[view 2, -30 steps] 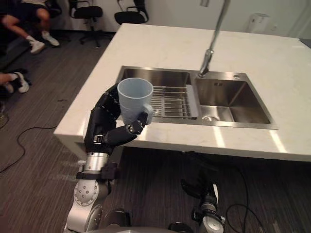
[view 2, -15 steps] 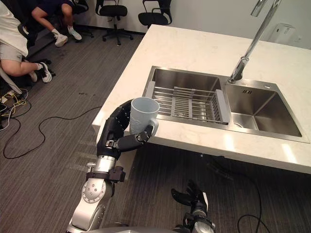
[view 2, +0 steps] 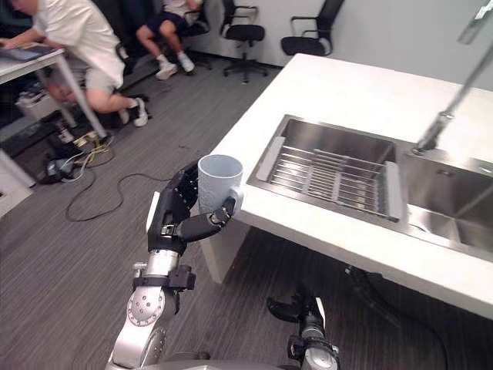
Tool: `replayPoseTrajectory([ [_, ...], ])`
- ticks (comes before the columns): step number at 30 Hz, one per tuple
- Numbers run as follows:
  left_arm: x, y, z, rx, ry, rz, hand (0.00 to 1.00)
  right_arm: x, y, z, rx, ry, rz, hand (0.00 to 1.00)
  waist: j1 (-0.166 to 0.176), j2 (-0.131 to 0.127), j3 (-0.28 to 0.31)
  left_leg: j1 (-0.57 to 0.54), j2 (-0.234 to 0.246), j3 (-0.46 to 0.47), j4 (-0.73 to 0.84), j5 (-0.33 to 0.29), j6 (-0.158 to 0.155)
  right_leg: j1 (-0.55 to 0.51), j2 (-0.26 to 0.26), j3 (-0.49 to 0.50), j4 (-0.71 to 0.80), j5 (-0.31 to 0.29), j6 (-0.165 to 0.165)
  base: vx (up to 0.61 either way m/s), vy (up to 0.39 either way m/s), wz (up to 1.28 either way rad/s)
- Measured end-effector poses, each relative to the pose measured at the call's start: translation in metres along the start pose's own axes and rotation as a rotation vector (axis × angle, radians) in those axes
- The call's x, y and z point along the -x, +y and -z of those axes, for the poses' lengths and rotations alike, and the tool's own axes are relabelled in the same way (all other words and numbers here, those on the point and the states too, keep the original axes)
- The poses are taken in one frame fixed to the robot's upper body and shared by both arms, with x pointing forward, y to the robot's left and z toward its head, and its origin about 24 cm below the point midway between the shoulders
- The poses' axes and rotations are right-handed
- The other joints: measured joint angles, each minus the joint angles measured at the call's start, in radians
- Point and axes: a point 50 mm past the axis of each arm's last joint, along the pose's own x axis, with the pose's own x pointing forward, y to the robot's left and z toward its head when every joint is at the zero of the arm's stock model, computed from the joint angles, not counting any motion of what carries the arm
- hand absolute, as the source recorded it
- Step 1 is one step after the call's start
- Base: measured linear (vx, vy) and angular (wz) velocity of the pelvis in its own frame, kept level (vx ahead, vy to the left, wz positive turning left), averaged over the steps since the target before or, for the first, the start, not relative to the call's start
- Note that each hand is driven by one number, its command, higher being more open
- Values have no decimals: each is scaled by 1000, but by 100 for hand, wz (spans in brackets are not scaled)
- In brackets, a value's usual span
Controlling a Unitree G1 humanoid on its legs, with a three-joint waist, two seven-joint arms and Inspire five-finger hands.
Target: Walk over to the sink, pick up the cup, carry it to the dishwasher, place the cup inside the dishwasher, then close the dishwasher door
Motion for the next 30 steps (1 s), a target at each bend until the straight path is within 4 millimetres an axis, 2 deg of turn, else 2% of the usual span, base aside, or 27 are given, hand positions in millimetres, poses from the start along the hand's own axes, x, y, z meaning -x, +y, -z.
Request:
replayPoseTrajectory([
  [2, 0, 2, 0, -1, 1, -17, 30, -1, 1, -5, 2, -21, 6, 90, 1, -1, 9, -16, -7, -1, -2, 25, -3, 30, -1, -42, -11, -2, -4, 1, -72, 99],
  [3, 0, 5, 0, 3, 0, -30, 30, -3, 0, -9, 3, -36, 13, 90, -3, -5, 17, -31, -10, 60, -9, 57, 10, 52, -9, -72, -17, -5, -8, -47, 9, 117],
  [4, 0, 6, 0, 14, 1, -42, 30, -4, 0, -12, 5, -44, 19, 90, -7, -8, 25, -37, -3, 142, -25, 86, 37, 71, -14, -96, -28, -5, -9, -78, 39, 140],
  [5, 0, 7, -1, 14, -3, -52, 30, -7, 0, -17, 12, -58, 22, 90, -5, -11, 39, -35, 14, 265, -63, 108, 79, 94, -22, -124, -49, -2, -15, -71, 53, 96],
  [6, 0, 9, -1, 13, -3, -60, 30, -8, 1, -17, 15, -59, 22, 90, 8, -18, 43, -38, 28, 309, -68, 97, 88, 97, -23, -132, -64, -2, -16, -75, 27, 80],
  [7, 1, 14, 0, 5, 3, -75, 30, -11, 4, -24, 34, -81, 13, 90, 10, -17, 49, -48, 72, 420, -39, 75, 87, 112, -19, -162, -91, 3, -7, -32, -12, 80],
  [8, 2, 14, 1, 5, 9, -72, 30, -12, 2, -26, 48, -89, 17, 90, -2, -6, 57, -54, 89, 448, -20, 82, 86, 131, -17, -199, -96, 3, -8, -13, -22, 85],
  [9, 3, 14, 2, 6, 15, -69, 30, -13, 0, -25, 54, -83, 22, 90, -2, -7, 58, -52, 82, 447, -28, 87, 87, 134, -21, -203, -99, 0, -9, -5, 11, 71],
  [10, 4, 16, 2, -5, 18, -69, 30, -16, 1, -26, 61, -78, 24, 90, 2, -12, 59, -48, 59, 447, -48, 92, 95, 135, -26, -180, -112, -19, -25, -11, 61, 40],
  [11, 4, 18, 2, -16, 19, -67, 30, -18, 4, -29, 74, -85, 13, 90, -1, -18, 70, -51, 37, 448, -54, 94, 97, 135, -36, -172, -112, -33, -25, 6, 100, 36],
  [13, 5, 21, 4, -28, 29, -69, 30, -20, 11, -28, 97, -76, -9, 90, 0, -42, 84, -55, 9, 458, -26, 76, 118, 133, -74, -171, -88, -56, -38, 79, 150, 26],
  [14, 5, 21, 5, -25, 34, -67, 30, -20, 11, -27, 109, -70, -13, 90, -4, -38, 84, -58, -3, 452, 8, 38, 124, 136, -90, -172, -29, -56, -36, 125, 138, 21],
  [15, 5, 20, 6, -21, 34, -68, 30, -21, 12, -28, 113, -69, -19, 90, -9, -36, 87, -58, -9, 441, 26, 25, 128, 115, -104, -162, 38, -45, -34, 170, 154, 43],
  [16, 4, 20, 6, -25, 37, -67, 30, -21, 15, -27, 124, -63, -32, 90, -26, -36, 89, -56, -23, 415, 57, 5, 143, 62, -127, -135, 205, -30, -57, 163, 132, 52],
  [17, 4, 20, 6, -25, 36, -60, 30, -21, 16, -27, 129, -60, -36, 90, -29, -37, 89, -51, -26, 401, 67, -5, 149, 33, -132, -113, 282, -9, -78, 242, 156, 71],
  [18, 4, 17, 6, -23, 38, -42, 30, -22, 19, -28, 131, -62, -45, 90, -39, -33, 93, -32, -30, 373, 69, -22, 158, -25, -125, -43, 417, 22, -78, 270, 132, 72],
  [19, 4, 18, 7, -30, 43, -43, 30, -22, 23, -30, 142, -71, -65, 90, -47, -24, 100, -6, -42, 340, 57, -30, 163, -64, -84, 32, 484, -20, -81, 274, 113, 75],
  [20, 4, 18, 8, -31, 47, -44, 30, -23, 25, -31, 149, -75, -74, 90, -50, -29, 97, 11, -52, 324, 43, -31, 165, -80, -62, 57, 495, -44, -89, 304, 89, 82],
  [21, 5, 18, 11, -31, 59, -44, 30, -22, 31, -33, 172, -87, -101, 90, -52, -26, 99, 54, -69, 296, 8, -31, 166, -121, -12, 107, 489, -84, -93, 239, 42, 63],
  [24, 3, 12, 11, -22, 55, -23, 30, -20, 41, -37, 181, -113, -143, 90, -56, -25, 98, 99, -95, 233, -29, -32, 163, -193, 66, 160, 404, -104, -85, 226, -15, 80],
  [25, 1, 7, 10, -13, 45, -2, 30, -19, 45, -40, 183, -130, -156, 90, -58, -28, 95, 100, -107, 199, -28, -36, 156, -213, 104, 206, 313, -96, -78, 223, -81, 104],
  [26, -1, 1, 8, -4, 36, 23, 30, -18, 49, -44, 176, -148, -166, 90, -58, -37, 89, 99, -129, 161, -17, -50, 146, -215, 113, 238, 191, -43, -80, 234, -96, 107],
  [27, -2, -2, 9, 2, 38, 34, 30, -17, 50, -45, 177, -154, -173, 90, -59, -32, 88, 100, -136, 142, -1, -62, 142, -210, 111, 235, 187, 6, -73, 353, -129, 89],
  [28, 1, -6, 13, 17, 57, 40, 30, -17, 50, -45, 186, -157, -177, 90, -51, 0, 76, 95, -120, 126, 31, -84, 118, -183, 118, 201, 165, 1, -79, 370, -115, 72],
  [29, 3, -9, 14, 28, 66, 50, 30, -16, 51, -46, 194, -166, -189, 90, -47, 21, 63, 83, -105, 114, 48, -90, 107, -158, 122, 166, 132, 4, -84, 365, -108, 63],
  [30, 3, -10, 14, 30, 66, 56, 30, -15, 52, -47, 199, -171, -195, 90, -46, 26, 61, 84, -100, 109, 49, -91, 100, -143, 123, 149, 116, 5, -85, 247, -93, 72],
])
